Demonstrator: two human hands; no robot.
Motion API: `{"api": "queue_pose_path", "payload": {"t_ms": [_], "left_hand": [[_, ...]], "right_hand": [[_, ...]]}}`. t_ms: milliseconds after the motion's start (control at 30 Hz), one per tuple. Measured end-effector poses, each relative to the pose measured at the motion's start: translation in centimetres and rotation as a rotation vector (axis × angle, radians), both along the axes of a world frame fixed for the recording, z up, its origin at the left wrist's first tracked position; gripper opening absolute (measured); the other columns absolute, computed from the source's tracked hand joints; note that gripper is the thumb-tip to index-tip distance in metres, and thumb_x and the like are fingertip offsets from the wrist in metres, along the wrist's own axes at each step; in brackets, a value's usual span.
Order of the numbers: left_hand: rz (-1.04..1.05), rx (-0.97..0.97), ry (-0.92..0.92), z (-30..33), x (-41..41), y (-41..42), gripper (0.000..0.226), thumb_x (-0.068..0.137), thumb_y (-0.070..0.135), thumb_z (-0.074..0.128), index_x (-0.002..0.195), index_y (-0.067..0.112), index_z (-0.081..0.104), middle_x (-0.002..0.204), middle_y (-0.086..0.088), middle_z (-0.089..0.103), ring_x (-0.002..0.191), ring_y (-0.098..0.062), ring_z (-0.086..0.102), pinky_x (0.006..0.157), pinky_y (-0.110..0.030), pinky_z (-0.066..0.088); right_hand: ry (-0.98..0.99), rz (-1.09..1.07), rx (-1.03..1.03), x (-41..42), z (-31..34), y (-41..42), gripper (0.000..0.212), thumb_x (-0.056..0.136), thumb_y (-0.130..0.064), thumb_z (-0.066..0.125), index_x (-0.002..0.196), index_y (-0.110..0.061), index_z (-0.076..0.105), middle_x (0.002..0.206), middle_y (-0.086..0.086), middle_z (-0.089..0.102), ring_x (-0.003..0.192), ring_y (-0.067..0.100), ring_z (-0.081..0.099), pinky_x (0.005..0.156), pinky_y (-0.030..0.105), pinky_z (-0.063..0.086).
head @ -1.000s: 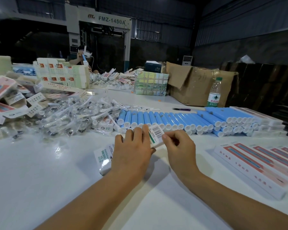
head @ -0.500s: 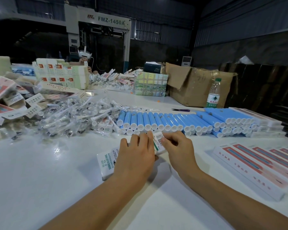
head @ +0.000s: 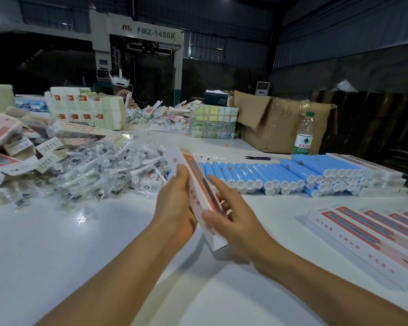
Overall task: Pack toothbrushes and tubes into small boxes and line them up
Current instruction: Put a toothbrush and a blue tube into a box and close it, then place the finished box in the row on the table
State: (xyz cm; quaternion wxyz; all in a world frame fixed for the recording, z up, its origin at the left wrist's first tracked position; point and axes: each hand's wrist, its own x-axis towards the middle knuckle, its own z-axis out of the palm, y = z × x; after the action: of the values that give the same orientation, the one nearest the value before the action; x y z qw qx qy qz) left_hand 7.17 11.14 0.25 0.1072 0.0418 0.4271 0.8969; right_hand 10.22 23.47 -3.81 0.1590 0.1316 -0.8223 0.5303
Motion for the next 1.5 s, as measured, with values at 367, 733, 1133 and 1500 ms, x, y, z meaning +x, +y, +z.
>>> {"api": "queue_pose_path", "payload": {"t_ms": [367,733,1133,1500], "left_hand": [[0.166,-0.431,0.055,-3.3,-1.7,-1.2,0.027,0.098,0.041,0.044,0.104,0.019,0.058,0.108,-0.007,0.062,0.093,-0.022,0.059,0.084,-0.040,0.045],[0.055,-0.593,0.121,-4.3,-3.6,-0.3,0.025,0.097,0.033,0.049,0.113,0.016,0.057,0.090,-0.003,0.060,0.076,-0.018,0.055,0.063,-0.032,0.041],[0.066,-0.807,0.341,-5.4,-1.4,1.3,0.020,0.089,0.007,0.059,0.075,0.012,0.072,0.067,-0.008,0.069,0.062,-0.020,0.060,0.062,-0.026,0.048],[-0.046,-0.979,0.489,-6.1,-1.4,1.3,0.027,0.085,0.019,0.056,0.060,0.026,0.064,0.054,0.016,0.058,0.052,0.003,0.049,0.058,-0.017,0.038]], "right_hand": [[-0.067,-0.251,0.511,1.3,2.6,4.0,0.063,0.084,-0.045,0.063,0.141,-0.047,0.034,0.105,-0.011,0.035,0.095,0.007,0.046,0.067,0.018,0.049],[-0.261,-0.738,0.933,11.7,0.6,19.5,0.047,0.087,-0.051,0.051,0.132,-0.038,0.052,0.106,-0.007,0.034,0.101,0.012,0.031,0.084,0.030,0.030],[0.110,-0.628,0.697,7.9,4.3,14.3,0.012,0.090,-0.031,0.055,0.090,-0.026,0.066,0.088,-0.013,0.053,0.076,0.001,0.045,0.071,0.025,0.039],[0.058,-0.352,0.837,-2.7,-2.9,5.8,0.021,0.091,-0.020,0.050,0.081,-0.021,0.068,0.083,-0.007,0.057,0.079,0.006,0.049,0.068,0.021,0.038]]}}
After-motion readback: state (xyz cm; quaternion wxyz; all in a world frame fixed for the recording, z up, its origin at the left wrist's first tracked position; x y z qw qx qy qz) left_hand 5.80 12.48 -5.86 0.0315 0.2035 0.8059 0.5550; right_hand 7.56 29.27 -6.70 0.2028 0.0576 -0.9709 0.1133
